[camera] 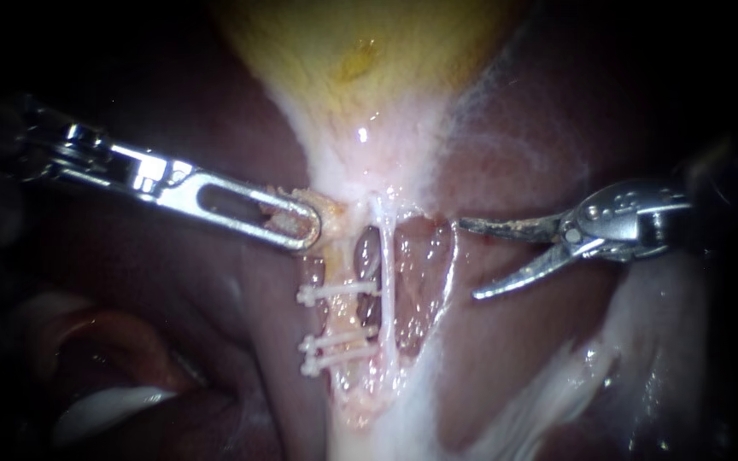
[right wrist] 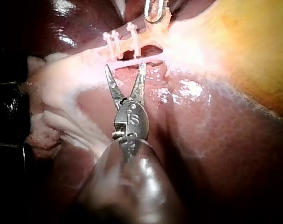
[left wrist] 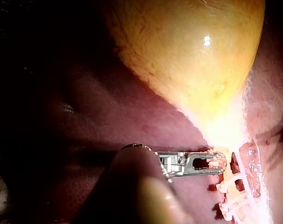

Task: Go to the cutting position left tube

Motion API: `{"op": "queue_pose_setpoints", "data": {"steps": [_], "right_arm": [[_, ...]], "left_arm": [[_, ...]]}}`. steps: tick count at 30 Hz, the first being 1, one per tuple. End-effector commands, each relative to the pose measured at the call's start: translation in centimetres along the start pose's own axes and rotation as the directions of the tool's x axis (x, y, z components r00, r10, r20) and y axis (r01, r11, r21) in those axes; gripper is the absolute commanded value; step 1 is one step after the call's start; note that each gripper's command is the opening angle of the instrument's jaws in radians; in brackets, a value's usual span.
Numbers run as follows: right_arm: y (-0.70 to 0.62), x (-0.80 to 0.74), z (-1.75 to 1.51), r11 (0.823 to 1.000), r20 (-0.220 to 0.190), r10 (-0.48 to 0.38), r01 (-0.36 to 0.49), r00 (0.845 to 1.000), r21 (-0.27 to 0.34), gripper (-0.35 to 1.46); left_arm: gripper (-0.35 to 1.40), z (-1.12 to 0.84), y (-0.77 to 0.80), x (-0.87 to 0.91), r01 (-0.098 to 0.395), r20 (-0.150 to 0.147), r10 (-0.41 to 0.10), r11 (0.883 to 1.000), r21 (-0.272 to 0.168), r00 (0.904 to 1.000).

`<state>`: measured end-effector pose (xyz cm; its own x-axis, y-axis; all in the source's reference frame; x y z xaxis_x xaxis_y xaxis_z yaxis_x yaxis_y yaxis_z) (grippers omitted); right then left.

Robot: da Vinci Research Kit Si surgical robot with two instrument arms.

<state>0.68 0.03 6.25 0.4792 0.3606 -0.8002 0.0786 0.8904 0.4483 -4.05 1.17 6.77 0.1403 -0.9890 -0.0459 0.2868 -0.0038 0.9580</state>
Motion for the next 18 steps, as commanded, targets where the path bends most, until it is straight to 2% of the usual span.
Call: {"op": "queue_pose_setpoints", "data": {"steps": [1, 6, 11, 18], "right_arm": [[0.0, 0.0, 0.0, 1.0, -0.001, 0.0, 0.0, 1.0, 0.001, 1.44], [-0.01, 0.0, 0.01, 1.0, -0.001, 0.0, 0.0, 1.0, 0.004, 1.44], [0.0, 0.0, 0.01, 1.0, -0.001, 0.0, 0.0, 1.0, 0.006, 1.44], [0.0, 0.01, 0.03, 1.0, -0.002, 0.0, 0.0, 1.0, 0.012, 1.44]], "left_arm": [[-0.35, 0.0, 0.0, 0.0, 0.0, 0.0, 0.0, 1.0, 0.0, 1.0], [-0.35, -0.05, -0.02, 0.01, 0.0, -0.002, 0.0, 1.0, 0.002, 1.0], [-0.35, -0.24, -0.11, -0.02, 0.005, -0.015, -0.005, 1.0, 0.012, 0.9999], [-0.35, -0.54, -0.28, -0.1, 0.016, 0.001, -0.016, 1.0, 0.005, 0.9999]]}}
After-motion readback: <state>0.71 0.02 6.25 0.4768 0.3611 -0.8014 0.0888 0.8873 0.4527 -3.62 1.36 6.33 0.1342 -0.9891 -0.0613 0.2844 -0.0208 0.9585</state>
